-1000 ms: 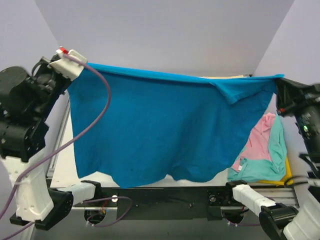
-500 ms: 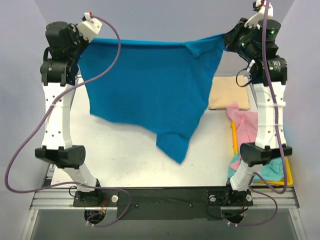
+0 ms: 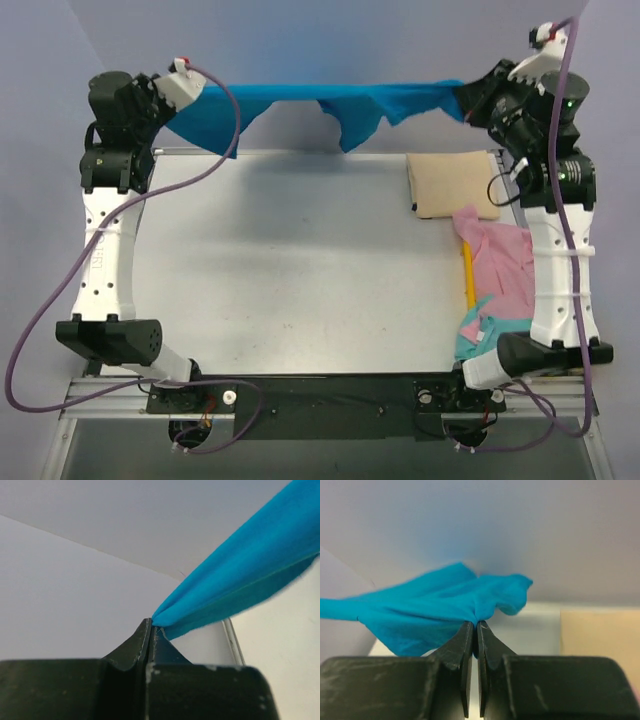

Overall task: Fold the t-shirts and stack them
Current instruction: Flatten out the tshirt

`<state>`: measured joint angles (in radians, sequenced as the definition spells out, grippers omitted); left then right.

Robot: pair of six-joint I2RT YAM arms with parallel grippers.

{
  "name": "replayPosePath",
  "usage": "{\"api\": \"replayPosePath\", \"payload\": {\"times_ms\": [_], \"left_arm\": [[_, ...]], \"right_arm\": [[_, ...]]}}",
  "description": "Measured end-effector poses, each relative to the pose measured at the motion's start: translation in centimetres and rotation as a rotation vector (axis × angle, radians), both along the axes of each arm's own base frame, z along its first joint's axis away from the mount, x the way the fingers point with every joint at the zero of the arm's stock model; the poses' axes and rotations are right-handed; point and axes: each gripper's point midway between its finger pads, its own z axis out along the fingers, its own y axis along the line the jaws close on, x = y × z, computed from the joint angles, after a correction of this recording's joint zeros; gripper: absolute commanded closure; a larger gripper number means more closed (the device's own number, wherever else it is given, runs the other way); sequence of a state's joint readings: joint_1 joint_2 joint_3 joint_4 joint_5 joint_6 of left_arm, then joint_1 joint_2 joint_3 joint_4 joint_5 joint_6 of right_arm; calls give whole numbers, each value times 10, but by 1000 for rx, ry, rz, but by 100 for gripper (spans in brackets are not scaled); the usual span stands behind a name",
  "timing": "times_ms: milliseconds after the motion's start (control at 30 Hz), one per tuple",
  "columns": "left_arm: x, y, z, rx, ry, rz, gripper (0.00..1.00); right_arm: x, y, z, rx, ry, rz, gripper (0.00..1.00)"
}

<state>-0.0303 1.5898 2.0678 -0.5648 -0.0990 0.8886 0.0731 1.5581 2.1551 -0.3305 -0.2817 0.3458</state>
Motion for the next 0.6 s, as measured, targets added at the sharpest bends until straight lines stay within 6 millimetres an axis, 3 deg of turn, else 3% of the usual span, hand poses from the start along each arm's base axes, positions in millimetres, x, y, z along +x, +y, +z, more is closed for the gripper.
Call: {"api": "replayPosePath", "payload": {"times_ms": [133, 333, 467, 600], "left_arm": [[-16, -4, -75, 45, 173, -38, 100], [-53, -6, -211, 68, 516, -92, 100], [-98, -9, -314, 58, 799, -134, 100], [-162, -11, -394, 45, 1071, -167, 100]], "right_arm": [[-48, 2, -83, -38, 172, 17, 100], [-127, 32, -243, -150, 529, 109, 100], [-197, 50, -354, -205, 810, 203, 100], [-259, 58, -435, -246, 1057, 248, 100]]}}
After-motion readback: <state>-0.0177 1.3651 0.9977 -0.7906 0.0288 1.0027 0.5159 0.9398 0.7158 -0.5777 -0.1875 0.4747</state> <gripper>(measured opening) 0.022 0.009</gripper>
